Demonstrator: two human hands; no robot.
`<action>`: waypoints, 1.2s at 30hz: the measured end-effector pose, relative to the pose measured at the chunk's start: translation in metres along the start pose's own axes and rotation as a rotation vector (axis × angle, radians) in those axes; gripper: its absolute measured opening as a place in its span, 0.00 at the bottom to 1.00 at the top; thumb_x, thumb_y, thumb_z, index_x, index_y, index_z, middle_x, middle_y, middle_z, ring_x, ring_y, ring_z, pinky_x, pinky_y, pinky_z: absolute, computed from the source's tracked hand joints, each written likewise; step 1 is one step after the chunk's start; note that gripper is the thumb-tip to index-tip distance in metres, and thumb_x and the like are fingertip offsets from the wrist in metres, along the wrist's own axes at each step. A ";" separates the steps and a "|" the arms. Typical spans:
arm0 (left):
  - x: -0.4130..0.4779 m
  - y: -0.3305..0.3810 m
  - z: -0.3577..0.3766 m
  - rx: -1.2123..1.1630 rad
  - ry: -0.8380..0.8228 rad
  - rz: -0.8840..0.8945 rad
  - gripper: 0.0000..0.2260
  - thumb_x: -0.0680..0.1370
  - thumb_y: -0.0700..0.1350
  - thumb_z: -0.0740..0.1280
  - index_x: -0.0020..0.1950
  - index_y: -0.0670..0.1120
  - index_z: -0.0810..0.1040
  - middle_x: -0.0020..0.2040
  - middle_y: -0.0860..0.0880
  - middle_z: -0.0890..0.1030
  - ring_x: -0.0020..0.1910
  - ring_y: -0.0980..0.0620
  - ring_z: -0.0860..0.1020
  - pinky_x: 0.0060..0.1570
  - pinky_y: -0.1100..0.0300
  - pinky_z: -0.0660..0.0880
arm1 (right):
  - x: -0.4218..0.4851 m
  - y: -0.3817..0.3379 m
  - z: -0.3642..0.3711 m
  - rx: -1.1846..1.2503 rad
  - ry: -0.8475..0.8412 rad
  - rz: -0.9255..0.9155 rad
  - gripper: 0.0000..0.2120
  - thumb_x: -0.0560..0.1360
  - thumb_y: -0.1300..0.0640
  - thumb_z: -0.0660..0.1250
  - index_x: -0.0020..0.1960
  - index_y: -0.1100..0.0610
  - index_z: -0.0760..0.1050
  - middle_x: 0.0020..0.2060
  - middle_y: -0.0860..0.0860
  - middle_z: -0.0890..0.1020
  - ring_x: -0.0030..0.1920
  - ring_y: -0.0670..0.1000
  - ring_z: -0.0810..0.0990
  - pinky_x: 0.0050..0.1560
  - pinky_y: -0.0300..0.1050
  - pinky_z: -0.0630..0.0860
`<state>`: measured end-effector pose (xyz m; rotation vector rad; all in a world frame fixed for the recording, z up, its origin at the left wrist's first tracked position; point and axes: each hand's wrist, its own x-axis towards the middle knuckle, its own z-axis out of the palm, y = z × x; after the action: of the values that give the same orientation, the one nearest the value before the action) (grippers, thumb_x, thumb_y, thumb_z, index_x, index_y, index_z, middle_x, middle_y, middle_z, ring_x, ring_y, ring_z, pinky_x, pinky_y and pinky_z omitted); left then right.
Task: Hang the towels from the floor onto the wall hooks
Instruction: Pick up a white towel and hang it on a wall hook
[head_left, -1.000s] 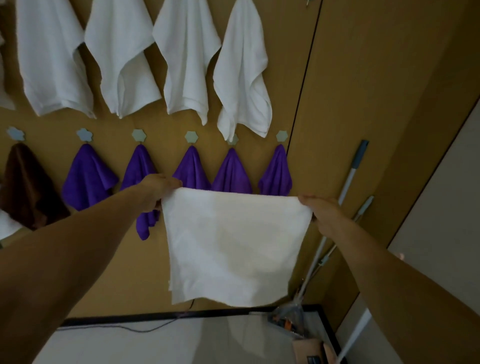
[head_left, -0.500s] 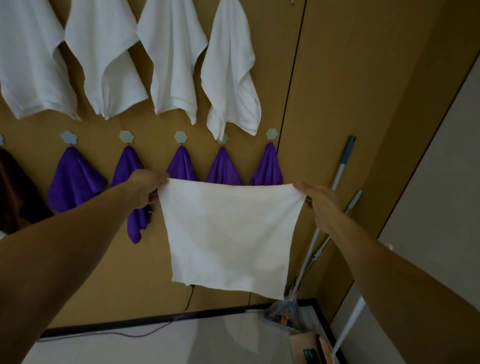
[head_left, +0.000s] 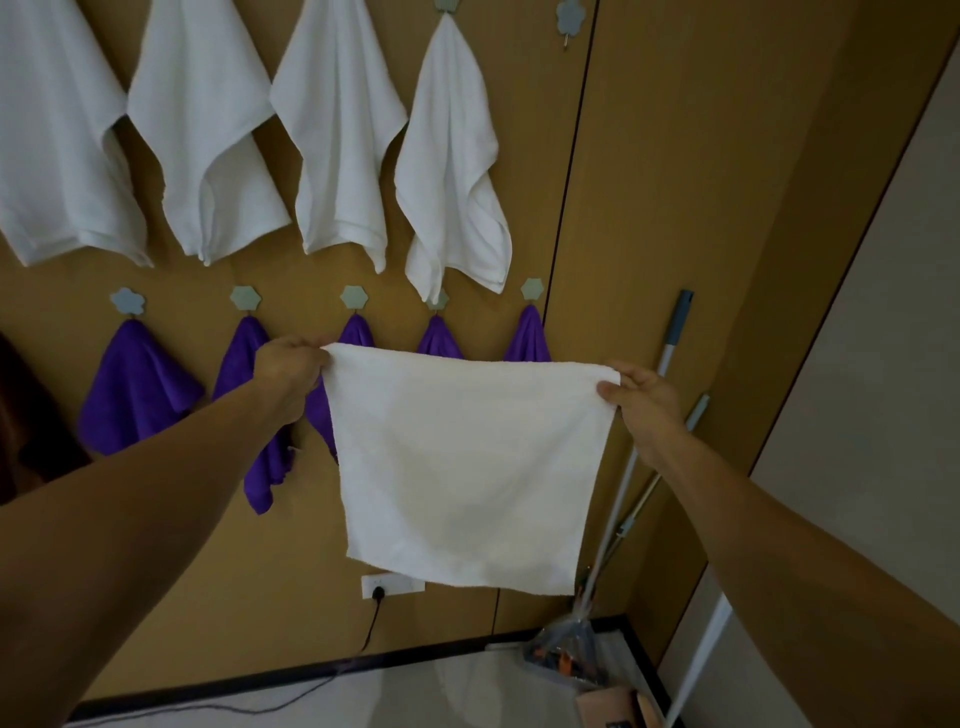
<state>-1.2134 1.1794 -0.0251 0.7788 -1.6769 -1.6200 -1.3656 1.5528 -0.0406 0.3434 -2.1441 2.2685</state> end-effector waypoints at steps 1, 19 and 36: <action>0.001 0.000 0.001 -0.004 0.005 -0.004 0.08 0.75 0.34 0.64 0.50 0.43 0.80 0.38 0.44 0.75 0.30 0.53 0.69 0.33 0.60 0.72 | 0.000 -0.002 0.000 0.013 0.009 0.012 0.14 0.71 0.57 0.74 0.56 0.54 0.79 0.53 0.51 0.83 0.51 0.49 0.81 0.52 0.42 0.79; 0.004 -0.011 0.050 -0.200 -0.140 -0.062 0.14 0.75 0.32 0.68 0.60 0.40 0.79 0.54 0.45 0.79 0.50 0.49 0.78 0.47 0.60 0.76 | 0.016 0.018 -0.025 -0.027 0.211 0.066 0.17 0.73 0.64 0.72 0.61 0.59 0.78 0.52 0.53 0.79 0.53 0.54 0.80 0.59 0.50 0.77; -0.020 0.041 0.151 0.153 -0.184 -0.113 0.04 0.70 0.40 0.68 0.44 0.45 0.77 0.46 0.47 0.77 0.50 0.47 0.74 0.54 0.52 0.72 | 0.125 -0.007 -0.089 -0.371 -0.303 0.045 0.29 0.67 0.45 0.77 0.62 0.58 0.76 0.63 0.52 0.77 0.51 0.47 0.78 0.50 0.36 0.74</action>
<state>-1.3209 1.2877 0.0138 0.8340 -1.9365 -1.6988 -1.5010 1.6223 -0.0179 0.6684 -2.6781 1.8768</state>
